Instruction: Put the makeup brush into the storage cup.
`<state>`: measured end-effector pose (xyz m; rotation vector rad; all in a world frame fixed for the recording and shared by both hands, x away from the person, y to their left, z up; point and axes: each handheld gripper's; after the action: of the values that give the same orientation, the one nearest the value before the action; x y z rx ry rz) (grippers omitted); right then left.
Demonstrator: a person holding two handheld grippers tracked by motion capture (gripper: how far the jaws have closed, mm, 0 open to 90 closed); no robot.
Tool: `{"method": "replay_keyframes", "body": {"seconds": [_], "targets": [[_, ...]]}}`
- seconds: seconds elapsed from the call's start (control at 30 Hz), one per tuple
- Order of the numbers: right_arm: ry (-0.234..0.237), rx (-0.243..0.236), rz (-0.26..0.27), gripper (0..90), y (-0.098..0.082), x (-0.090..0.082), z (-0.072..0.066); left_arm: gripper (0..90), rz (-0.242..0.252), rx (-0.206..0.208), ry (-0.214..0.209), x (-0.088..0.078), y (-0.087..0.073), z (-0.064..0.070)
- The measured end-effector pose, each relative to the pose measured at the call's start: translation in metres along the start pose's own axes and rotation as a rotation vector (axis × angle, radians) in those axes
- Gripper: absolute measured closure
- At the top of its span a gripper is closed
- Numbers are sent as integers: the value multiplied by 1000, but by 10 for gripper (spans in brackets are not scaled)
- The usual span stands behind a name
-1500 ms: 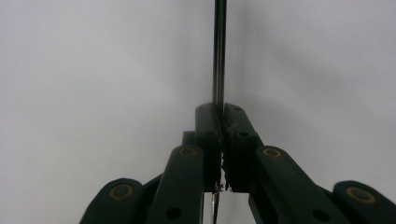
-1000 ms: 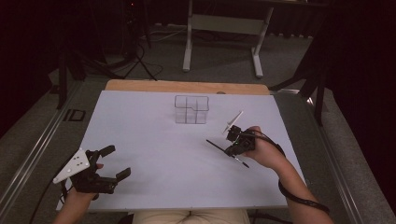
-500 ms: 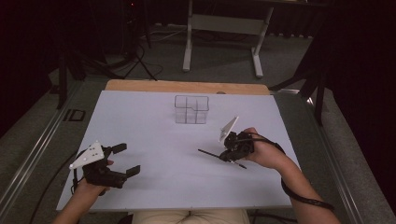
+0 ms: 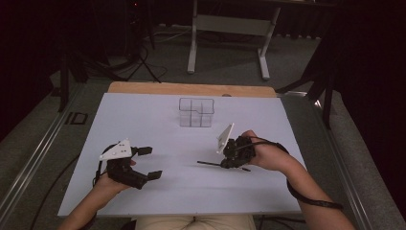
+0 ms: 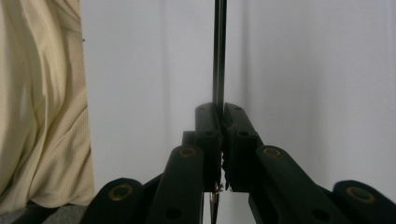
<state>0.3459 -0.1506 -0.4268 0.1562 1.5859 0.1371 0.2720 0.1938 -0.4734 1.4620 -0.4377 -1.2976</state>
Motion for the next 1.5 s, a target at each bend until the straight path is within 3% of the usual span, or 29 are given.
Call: {"method": "replay_keyframes", "body": {"seconds": [0.17,0.23,0.5,0.53,0.67,1.03,1.5], "targets": [[22,-42,-38,856,9,0,-4,155,-54,44,-52,15,8,5],[38,-36,-54,857,13,1,-6,212,-68,53,-85,22,9,6],[46,-79,-38,857,24,0,-10,365,-143,72,-161,48,12,7],[48,-85,-37,856,28,-1,-11,437,-152,71,-173,52,13,8],[58,-108,-50,857,35,0,-14,520,-170,75,-179,60,15,9],[62,-145,-78,857,48,2,-18,630,-243,91,-242,81,23,13],[90,-143,-124,856,58,9,-20,753,-332,103,-273,100,32,15]]}}
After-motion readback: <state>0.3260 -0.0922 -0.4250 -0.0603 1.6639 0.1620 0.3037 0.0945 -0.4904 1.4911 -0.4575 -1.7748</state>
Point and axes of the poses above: each handheld gripper's, and its own axes: x roughly forward along the jaws, y roughly out of its top, z roughly to its right, and after that the axes turned 6 degrees about -z, right-handed
